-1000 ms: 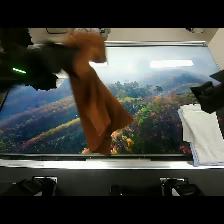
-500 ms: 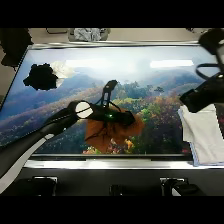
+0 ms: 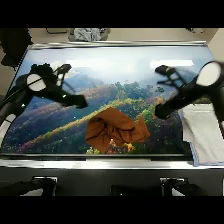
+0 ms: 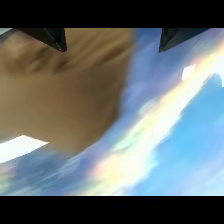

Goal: Fold the shirts.

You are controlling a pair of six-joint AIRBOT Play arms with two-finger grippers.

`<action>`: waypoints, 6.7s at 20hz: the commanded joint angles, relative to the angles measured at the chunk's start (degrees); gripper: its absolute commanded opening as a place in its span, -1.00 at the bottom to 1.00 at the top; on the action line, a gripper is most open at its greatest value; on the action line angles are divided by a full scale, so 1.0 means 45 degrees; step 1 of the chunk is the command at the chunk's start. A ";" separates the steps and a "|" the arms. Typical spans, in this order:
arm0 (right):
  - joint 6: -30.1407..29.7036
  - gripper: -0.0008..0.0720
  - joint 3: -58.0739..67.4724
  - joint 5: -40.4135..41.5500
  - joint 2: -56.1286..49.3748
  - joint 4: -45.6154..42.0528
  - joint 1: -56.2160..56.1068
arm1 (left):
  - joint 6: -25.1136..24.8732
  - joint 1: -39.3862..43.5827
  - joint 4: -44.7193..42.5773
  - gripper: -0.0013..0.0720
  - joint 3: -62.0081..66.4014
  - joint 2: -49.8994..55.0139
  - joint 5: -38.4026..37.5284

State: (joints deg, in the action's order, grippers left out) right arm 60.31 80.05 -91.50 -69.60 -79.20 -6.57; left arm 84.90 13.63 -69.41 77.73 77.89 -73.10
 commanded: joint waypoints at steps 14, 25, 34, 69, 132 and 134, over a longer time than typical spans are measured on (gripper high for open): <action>0.0141 0.97 -0.6513 0.4668 -0.0335 0.3201 -0.0010 | -0.1870 0.1117 0.3186 -0.47 -0.5931 0.0831 0.3764; -0.1331 -0.86 -0.5537 0.5683 -0.0559 0.3206 -0.0010 | -0.1875 0.0976 0.1651 -0.88 -0.3405 -0.0364 0.3376; -0.1773 -0.86 0.3857 0.8422 0.5459 -0.1161 -0.0010 | -0.1826 -0.0306 -0.1069 -0.88 0.7150 -0.4362 0.3152; 0.2788 0.92 -0.3322 1.2352 -0.1520 0.1015 0.0005 | -0.1987 -0.0403 -0.0476 1.00 -0.2132 0.0622 0.5333; 0.2249 -0.86 0.5673 0.6062 0.7038 -0.8845 -0.1112 | -0.1054 -0.6052 0.4988 -0.88 0.5809 -0.7373 0.6917; 0.2297 -0.86 0.5673 0.5969 0.7397 -0.8835 -0.1112 | -0.0806 -0.6052 0.5003 -0.88 0.5814 -0.7995 0.6926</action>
State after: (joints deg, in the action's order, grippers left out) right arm 69.52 101.16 -62.78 -39.64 -114.37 -11.60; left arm 78.02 -12.88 -46.39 101.25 46.70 -43.66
